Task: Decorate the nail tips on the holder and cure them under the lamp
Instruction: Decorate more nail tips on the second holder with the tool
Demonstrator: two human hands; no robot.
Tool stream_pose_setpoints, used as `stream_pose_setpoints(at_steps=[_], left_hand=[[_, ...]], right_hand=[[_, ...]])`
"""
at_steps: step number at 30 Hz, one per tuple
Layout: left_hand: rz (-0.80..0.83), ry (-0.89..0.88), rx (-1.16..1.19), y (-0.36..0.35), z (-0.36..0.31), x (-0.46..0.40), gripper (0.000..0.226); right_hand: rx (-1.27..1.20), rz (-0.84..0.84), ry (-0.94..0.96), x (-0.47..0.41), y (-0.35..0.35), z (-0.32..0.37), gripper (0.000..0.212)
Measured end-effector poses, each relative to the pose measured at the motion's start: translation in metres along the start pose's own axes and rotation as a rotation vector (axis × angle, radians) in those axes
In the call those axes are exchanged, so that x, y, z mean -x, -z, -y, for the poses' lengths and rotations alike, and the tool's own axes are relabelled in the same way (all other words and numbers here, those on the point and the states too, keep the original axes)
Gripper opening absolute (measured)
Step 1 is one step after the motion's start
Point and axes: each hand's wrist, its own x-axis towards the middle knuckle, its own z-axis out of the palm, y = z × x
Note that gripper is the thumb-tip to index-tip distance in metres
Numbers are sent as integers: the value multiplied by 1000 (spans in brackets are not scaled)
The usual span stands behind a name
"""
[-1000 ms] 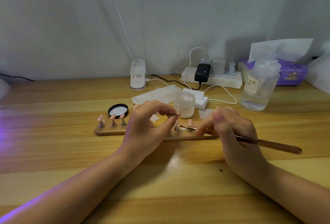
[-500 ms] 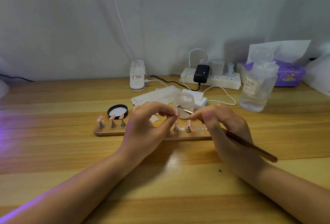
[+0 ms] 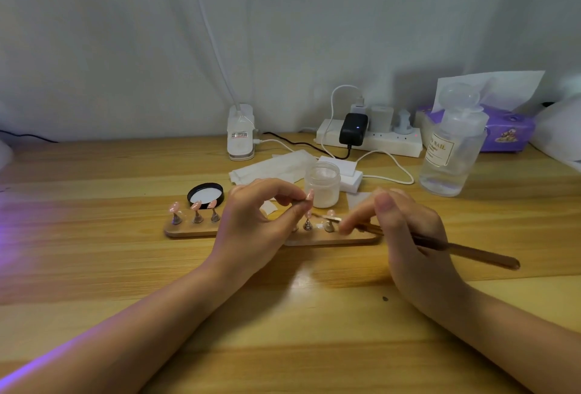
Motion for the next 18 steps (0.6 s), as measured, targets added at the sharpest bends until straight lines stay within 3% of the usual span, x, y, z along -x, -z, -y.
stream_pose_setpoints(at_steps=[4,9,14,18], left_hand=[[7,8,17,0,0,0,13],[1,23,14,0,0,0,11],[3,9,18,0,0,1,9],[-3,6,7,-1,1,0,6]], right_hand=[[9,23,-109,-3,1,-3,35],[45,48,53,-1,-2,-2,45],[4,12,-61,-3,0,-6,32],[48,40,94,-2,-3,-5,50]])
